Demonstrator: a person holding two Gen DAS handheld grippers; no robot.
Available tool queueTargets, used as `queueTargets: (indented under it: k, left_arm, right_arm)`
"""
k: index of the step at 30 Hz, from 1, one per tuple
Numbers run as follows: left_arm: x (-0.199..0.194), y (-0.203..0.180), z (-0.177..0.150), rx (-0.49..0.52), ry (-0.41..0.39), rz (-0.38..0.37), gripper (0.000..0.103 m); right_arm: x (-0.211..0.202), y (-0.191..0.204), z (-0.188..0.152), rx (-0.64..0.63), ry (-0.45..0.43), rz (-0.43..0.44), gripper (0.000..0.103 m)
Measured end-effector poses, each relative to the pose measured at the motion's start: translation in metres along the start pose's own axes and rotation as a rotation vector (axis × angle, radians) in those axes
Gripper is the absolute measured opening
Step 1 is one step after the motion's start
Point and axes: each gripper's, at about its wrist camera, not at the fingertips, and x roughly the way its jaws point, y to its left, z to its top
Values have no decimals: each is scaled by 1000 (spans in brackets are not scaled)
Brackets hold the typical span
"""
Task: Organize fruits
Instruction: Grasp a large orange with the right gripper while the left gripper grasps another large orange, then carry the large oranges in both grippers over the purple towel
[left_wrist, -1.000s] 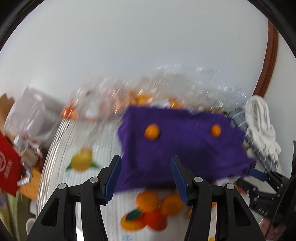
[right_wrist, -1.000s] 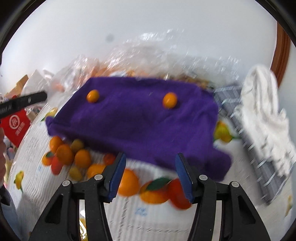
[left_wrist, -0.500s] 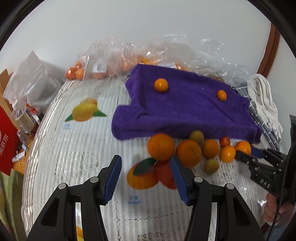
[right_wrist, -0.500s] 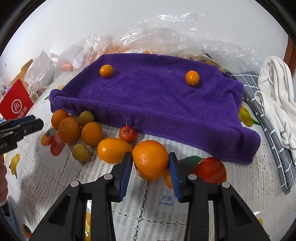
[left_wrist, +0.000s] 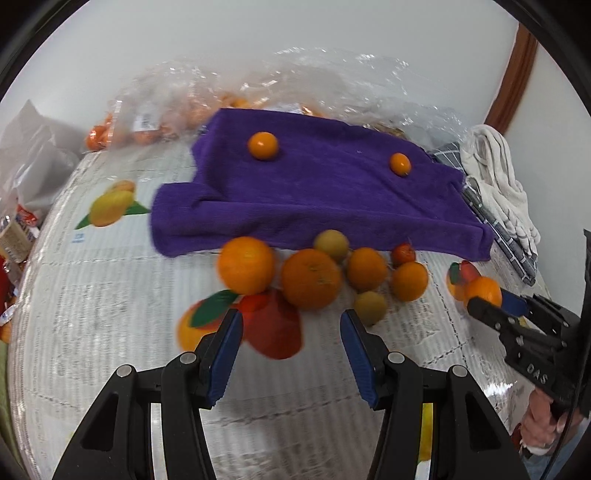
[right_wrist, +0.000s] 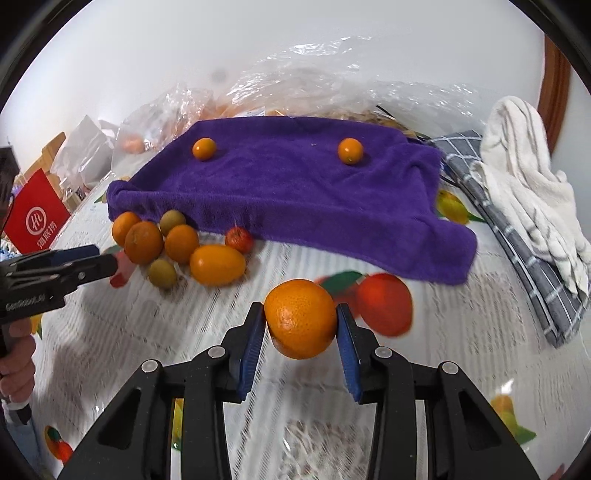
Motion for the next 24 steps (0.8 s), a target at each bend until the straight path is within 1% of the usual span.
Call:
queueTargets:
  k: [2, 6, 9, 12, 13, 14, 15, 20, 24]
  left_arm:
    - [7, -5, 1, -4, 7, -6, 52]
    - [23, -10, 6, -52, 29, -8, 52]
    - [27, -12, 10, -71, 11, 19, 51]
    - [31, -12, 14, -111, 2, 7, 50]
    - [31, -12, 15, -120, -3, 11, 49]
    - [32, -12, 16, -122, -5, 19, 40]
    - [33, -13, 16, -119, -2, 26, 39]
    - [18, -15, 12, -98, -13, 31, 39]
    - [-10, -16, 9, -77, -53, 43, 39]
  right_arm:
    - [-3, -4, -5, -1, -3, -10, 39]
    - [-10, -16, -15, 11, -2, -17, 39]
    - [-13, -26, -21, 22, 1, -16, 39]
    - [-13, -36, -25, 47, 3, -18, 39]
    - [-13, -38, -26, 55, 5, -18, 39]
    - [-13, -41, -27, 61, 4, -19, 39]
    - [-13, -44, -28, 66, 1, -21, 39]
    - [-17, -50, -27, 99, -2, -18, 39]
    - [-29, -50, -26, 96, -33, -26, 39]
